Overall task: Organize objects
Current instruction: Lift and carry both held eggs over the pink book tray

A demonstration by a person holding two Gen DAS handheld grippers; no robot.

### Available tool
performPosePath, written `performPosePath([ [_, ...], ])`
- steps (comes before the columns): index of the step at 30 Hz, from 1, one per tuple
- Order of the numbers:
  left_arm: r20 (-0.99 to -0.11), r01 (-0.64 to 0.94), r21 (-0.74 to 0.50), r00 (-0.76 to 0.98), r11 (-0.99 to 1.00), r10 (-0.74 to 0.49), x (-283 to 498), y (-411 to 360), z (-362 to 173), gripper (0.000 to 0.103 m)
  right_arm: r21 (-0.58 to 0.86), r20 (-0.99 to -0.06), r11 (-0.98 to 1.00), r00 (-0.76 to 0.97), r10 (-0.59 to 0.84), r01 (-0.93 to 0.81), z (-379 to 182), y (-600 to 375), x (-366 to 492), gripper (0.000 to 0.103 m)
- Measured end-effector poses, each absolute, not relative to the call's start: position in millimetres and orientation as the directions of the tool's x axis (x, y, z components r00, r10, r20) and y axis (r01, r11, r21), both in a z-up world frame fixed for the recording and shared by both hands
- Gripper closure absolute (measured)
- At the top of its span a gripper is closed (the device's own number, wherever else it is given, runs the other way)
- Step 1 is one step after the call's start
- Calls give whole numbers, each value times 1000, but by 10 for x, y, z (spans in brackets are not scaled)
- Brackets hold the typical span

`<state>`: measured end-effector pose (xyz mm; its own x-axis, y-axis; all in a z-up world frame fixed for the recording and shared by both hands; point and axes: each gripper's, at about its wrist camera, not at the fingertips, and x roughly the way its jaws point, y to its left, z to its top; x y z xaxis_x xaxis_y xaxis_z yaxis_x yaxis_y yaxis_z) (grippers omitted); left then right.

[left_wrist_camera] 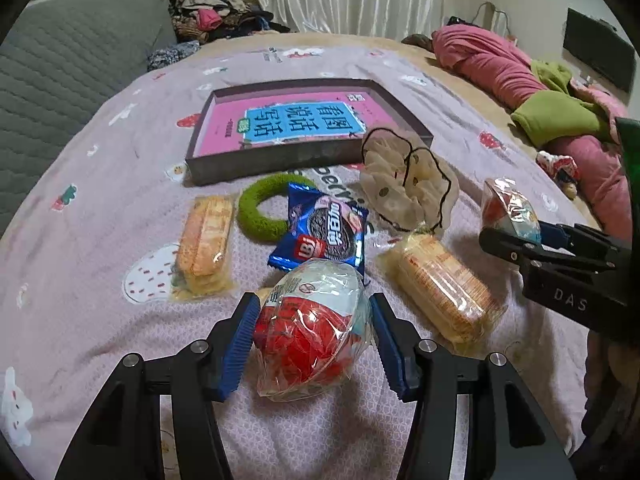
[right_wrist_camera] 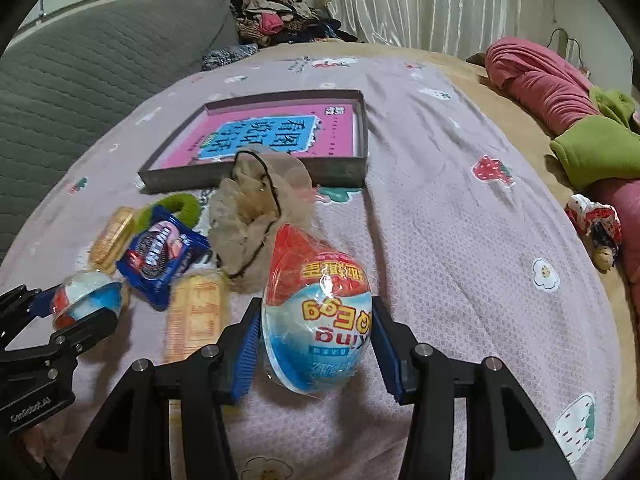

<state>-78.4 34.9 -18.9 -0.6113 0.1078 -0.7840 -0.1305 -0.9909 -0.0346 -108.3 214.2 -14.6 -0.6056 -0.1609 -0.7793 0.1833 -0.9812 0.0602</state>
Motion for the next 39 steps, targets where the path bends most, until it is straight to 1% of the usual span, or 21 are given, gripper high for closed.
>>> performPosePath([
  [19, -743, -115, -42, -660, -992, 108, -824, 214, 224, 45, 54, -739, -976, -649, -180, 209, 205, 1987, -900, 52],
  [25, -724, -111, -59, -679, -992, 119, -907, 132, 428, 45, 53, -714, -972, -671, -197, 228, 444, 1868, -890, 52],
  [39, -669, -93, -41, -737, -995, 97, -1314, -17, 979, 45, -8, -665, -967, -723, -184, 253, 983, 1645, -1150, 52],
])
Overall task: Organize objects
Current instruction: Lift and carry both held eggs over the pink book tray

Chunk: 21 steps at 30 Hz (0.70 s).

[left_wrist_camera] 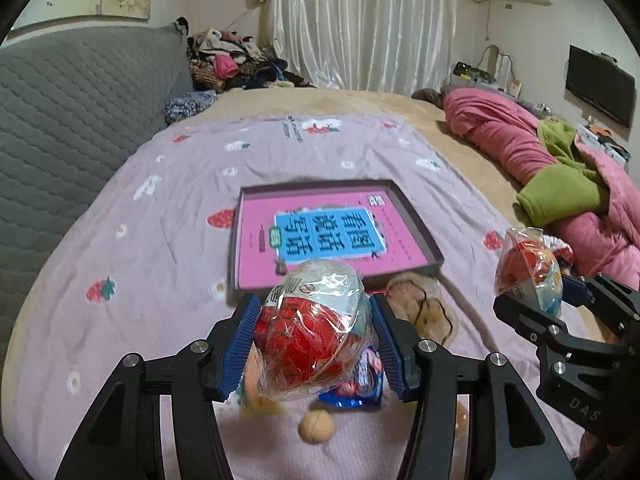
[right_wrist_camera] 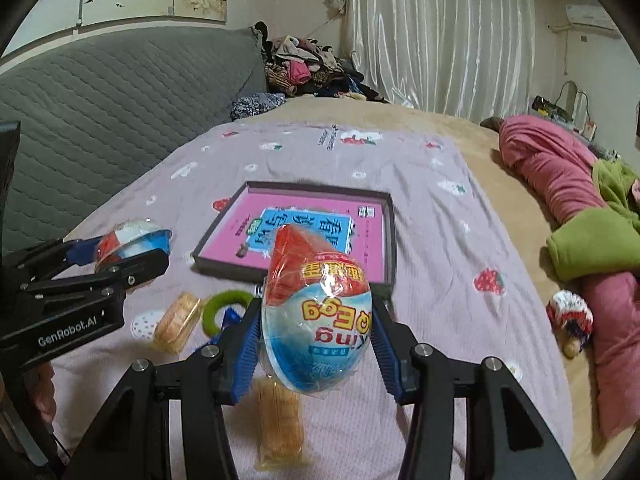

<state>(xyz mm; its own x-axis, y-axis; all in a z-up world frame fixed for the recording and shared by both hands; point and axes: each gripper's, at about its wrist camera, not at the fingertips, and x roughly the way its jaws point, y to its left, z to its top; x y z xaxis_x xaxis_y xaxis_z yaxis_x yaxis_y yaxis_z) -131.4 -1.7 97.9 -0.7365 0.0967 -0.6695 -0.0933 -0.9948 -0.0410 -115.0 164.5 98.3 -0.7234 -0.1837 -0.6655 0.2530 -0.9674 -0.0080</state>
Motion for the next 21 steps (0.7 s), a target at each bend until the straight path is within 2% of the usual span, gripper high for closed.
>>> performPosePath([
  [12, -661, -72, -14, -747, -997, 64, -1913, -102, 1165, 45, -41, -641, -965, -748, -174, 259, 1262, 1564, -1644, 52],
  [21, -676, -62, -29, -734, -998, 65, -2517, -114, 1093, 45, -52, -646, -961, -743, -176, 273, 1263, 1467, -2206, 52],
])
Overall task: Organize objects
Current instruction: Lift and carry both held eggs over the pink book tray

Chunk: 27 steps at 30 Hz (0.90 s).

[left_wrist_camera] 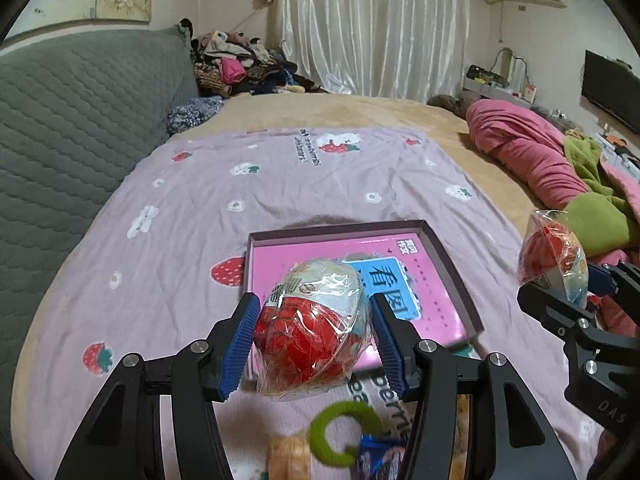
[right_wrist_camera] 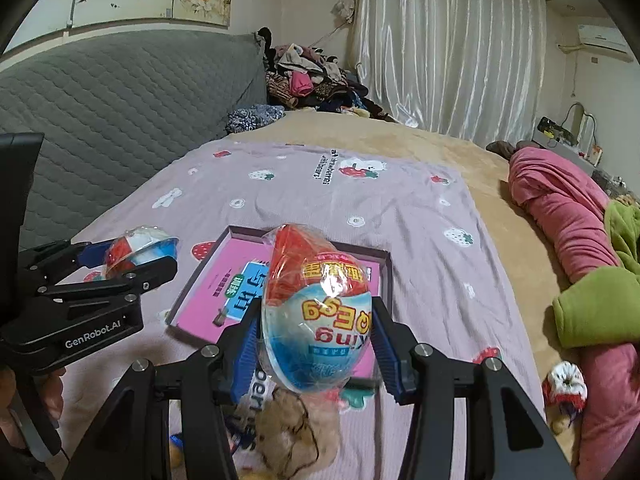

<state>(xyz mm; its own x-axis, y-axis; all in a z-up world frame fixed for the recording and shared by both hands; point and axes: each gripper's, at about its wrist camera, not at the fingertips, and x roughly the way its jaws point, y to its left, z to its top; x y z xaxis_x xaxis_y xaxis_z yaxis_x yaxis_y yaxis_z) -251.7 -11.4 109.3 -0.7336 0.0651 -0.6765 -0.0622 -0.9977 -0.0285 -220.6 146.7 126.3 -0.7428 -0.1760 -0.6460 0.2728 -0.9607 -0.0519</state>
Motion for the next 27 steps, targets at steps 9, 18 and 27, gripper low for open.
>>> performPosePath([
  [9, -719, -56, -54, -691, -997, 78, -3246, -100, 758, 45, -41, -675, -955, -712, -191, 294, 950, 1411, -2862, 52],
  [18, -748, -36, -37, -661, -999, 52, -3803, -159, 413, 45, -25, -720, -953, -667, -192, 302, 529, 1400, -3454, 52],
  [27, -779, -34, -8, -627, -999, 27, -4216, -104, 52, 45, -9, -768, -950, -611, -194, 314, 91, 1343, -3961, 52],
])
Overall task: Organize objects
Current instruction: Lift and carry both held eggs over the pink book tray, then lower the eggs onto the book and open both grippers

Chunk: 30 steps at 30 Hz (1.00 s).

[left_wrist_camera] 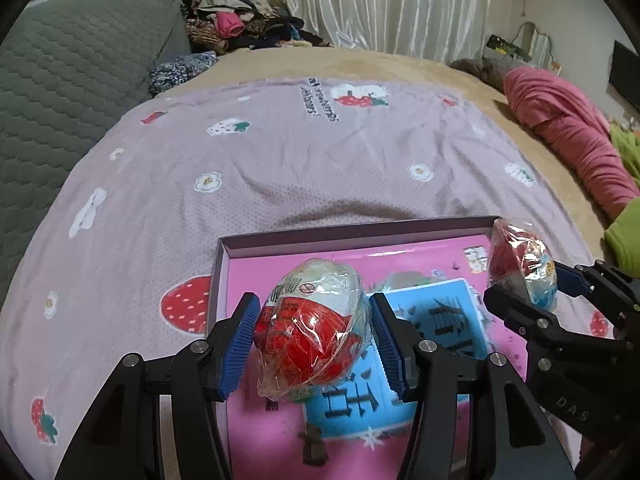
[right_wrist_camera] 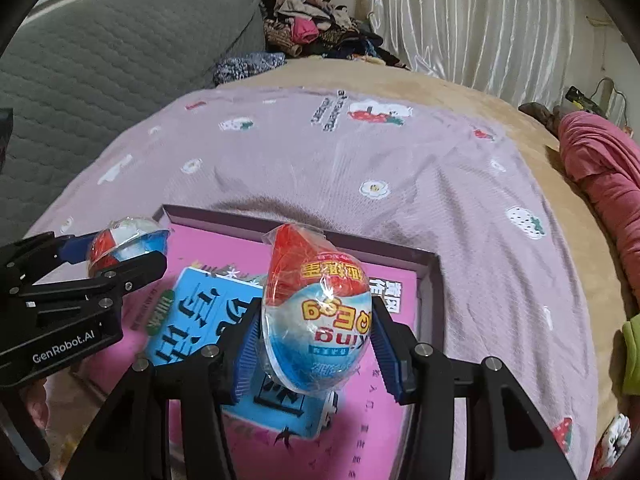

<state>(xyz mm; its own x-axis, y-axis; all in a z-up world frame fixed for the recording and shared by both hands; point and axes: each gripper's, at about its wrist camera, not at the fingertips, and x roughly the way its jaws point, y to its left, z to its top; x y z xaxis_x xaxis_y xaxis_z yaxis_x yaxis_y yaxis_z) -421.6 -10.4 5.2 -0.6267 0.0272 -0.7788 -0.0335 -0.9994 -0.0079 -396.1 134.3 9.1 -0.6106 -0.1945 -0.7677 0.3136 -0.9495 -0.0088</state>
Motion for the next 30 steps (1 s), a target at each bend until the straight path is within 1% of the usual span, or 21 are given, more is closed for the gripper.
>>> performPosePath([
  [7, -806, -5, -4, -592, -1000, 6, -4476, -103, -178, 45, -28, -793, -950, -586, -169, 312, -73, 1252, -4150, 52],
  [9, -812, -1, 13, -584, -1000, -10, -4536, -97, -245, 45, -27, -803, -948, -572, -167, 316, -128, 1246, -4205, 52],
  [14, -823, 4, -4, -569, -1000, 1, -4645, -98, -383, 45, -35, -820, -951, -553, -148, 306, -274, 1241, -4313, 52],
  [20, -822, 4, 0, -569, -1000, -2, -4708, -85, -457, 44, -22, -824, -953, -546, -154, 303, -371, 1269, -4382, 52],
  [25, -821, -3, 43, -570, -999, -34, -4743, -55, -480, 44, -30, -828, -954, -542, -144, 299, -429, 1277, -4423, 52],
  [30, -829, 14, 36, -559, -999, -37, -4764, -111, -520, 43, -35, -829, -953, -542, -140, 300, -429, 1278, -4449, 52],
])
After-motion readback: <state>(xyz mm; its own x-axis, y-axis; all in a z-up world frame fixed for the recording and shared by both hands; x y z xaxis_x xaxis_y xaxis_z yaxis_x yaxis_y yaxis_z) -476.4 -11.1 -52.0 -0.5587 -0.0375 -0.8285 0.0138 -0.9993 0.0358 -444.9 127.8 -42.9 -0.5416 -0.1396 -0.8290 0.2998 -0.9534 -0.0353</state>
